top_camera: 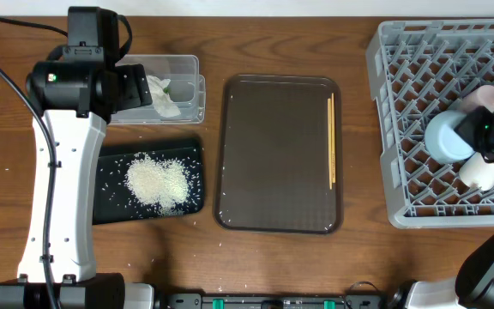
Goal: Sort waste into correct bins and load items into the dishwasher rack
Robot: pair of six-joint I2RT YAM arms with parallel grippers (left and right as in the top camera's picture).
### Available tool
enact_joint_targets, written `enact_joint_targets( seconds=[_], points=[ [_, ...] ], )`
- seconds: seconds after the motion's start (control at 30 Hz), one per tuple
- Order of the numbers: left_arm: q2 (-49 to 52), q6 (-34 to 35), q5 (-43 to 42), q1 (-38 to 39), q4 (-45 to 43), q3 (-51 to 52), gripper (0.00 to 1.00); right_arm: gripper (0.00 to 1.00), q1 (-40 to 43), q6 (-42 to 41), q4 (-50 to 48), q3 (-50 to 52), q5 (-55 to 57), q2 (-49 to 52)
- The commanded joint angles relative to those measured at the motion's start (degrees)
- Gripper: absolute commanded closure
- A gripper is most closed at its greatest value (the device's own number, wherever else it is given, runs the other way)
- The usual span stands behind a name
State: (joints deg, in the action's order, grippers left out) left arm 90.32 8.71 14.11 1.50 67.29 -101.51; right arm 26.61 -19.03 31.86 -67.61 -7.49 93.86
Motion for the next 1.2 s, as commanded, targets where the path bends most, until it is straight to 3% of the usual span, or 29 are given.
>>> enact_joint_targets(
  seconds=[0.0, 0.37, 0.53, 0.67, 0.87, 0.93, 0.97, 1.03, 1.07, 1.1, 1.17],
  points=[
    [-0.4, -0.5, 0.5, -0.2, 0.2, 0.0, 0.04, 0.99, -0.7, 1.9, -1.5, -0.4, -8.3, 0.2],
    [-0.4, -0.5, 0.5, -0.2, 0.2, 0.0, 0.04, 0.99, -0.8, 1.9, -2.8, -0.4, -15.4, -0.8],
    [-0.4, -0.5, 0.5, -0.2, 0.2, 0.0, 0.04, 0.99, -1.7, 3.9, -2.8, -0.4, -25.2, -3.3],
    [-0.4, -0.5, 0.5, -0.2, 0.2, 0.0, 0.04, 0.99, -6.9, 4.6, -0.9, -0.4, -25.4, -5.7],
    [-0.4, -0.5, 0.5, -0.2, 0.2, 0.0, 0.04, 0.94, -20.5, 0.0, 2.9, -0.4, -13.6, -7.3],
    [-0.4, -0.5, 0.5, -0.2, 0.2, 0.0, 0.04, 0.88, -25.6, -1.5, 3.4, -0.4, -11.7, -7.2],
    [-0.4, -0.5, 0.5, -0.2, 0.2, 0.0, 0.04, 0.79, -27.6, -1.4, 3.3, -0.4, -11.7, -7.2],
    [-0.4, -0.5, 0.5, -0.2, 0.2, 0.0, 0.04, 0.41, -32.2, -0.9, 3.0, -0.4, -11.8, -7.2],
    [-0.4, -0.5, 0.5, -0.2, 0.2, 0.0, 0.04, 0.14, -34.0, -0.5, 3.0, -0.4, -11.8, -7.2],
    [-0.4, -0.5, 0.5, -0.2, 0.2, 0.0, 0.04, 0.01, -36.1, -0.5, 2.9, -0.4, -11.8, -7.2],
    [-0.4, -0.5, 0.5, -0.2, 0.2, 0.0, 0.04, 0.01, -39.7, -0.5, 3.4, -0.4, -12.3, -7.2]
  ],
)
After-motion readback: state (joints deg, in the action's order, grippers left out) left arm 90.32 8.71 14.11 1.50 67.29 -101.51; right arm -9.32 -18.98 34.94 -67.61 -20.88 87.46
